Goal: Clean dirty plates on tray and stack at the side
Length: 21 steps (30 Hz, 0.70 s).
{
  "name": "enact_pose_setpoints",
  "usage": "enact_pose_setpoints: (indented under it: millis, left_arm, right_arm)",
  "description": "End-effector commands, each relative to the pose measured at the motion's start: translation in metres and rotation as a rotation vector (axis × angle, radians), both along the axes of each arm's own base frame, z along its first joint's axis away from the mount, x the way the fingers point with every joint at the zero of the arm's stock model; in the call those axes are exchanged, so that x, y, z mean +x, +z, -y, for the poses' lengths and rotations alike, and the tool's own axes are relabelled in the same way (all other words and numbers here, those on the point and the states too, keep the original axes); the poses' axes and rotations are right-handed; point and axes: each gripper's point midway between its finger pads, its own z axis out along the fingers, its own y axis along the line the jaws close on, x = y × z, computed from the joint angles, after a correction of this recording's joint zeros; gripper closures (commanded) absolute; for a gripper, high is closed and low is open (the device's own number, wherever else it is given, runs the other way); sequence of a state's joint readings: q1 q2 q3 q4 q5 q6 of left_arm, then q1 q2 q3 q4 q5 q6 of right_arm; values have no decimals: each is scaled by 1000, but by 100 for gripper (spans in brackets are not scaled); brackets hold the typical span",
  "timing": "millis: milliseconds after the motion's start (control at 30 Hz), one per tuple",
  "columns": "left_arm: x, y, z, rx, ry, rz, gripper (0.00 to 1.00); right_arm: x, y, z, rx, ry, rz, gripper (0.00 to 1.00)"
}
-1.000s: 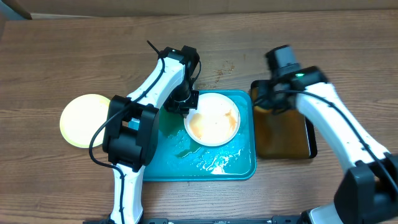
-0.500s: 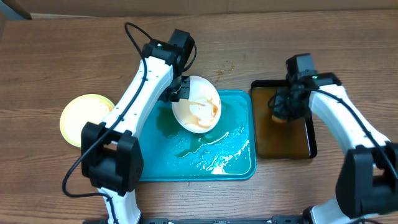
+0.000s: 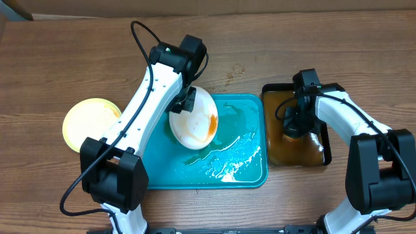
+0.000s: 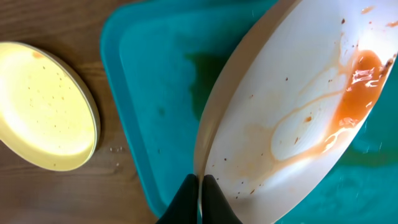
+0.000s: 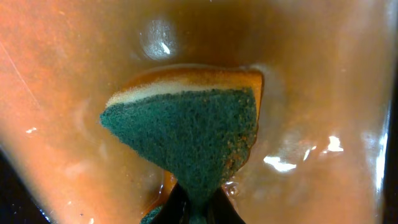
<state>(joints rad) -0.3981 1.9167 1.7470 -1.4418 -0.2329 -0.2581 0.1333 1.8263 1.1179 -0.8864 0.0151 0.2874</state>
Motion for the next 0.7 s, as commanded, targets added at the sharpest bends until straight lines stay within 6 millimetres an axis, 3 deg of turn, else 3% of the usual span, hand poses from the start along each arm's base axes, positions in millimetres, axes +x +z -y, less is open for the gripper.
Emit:
enact_pose_setpoints:
  millis: [0, 167, 367, 500, 567, 667]
  left_arm:
    - [-11, 10, -1, -14, -54, -25, 96]
    - [-26, 12, -11, 34, -60, -88, 96]
    - [-50, 11, 0, -51, -175, -221, 96]
    - [-38, 18, -28, 117, 67, -97, 96]
    - [-39, 15, -21, 72, 59, -113, 96]
    - [-46, 10, 5, -86, -104, -195, 96]
  right_arm:
    - [-6, -4, 1, -8, 7, -25, 95]
    - [-9, -4, 1, -10, 7, -39, 95]
    - [-10, -4, 1, -11, 7, -41, 95]
    - [-11, -4, 1, -11, 7, -45, 95]
    - [-12, -4, 1, -11, 7, -50, 95]
    - [-12, -4, 2, -12, 7, -52, 95]
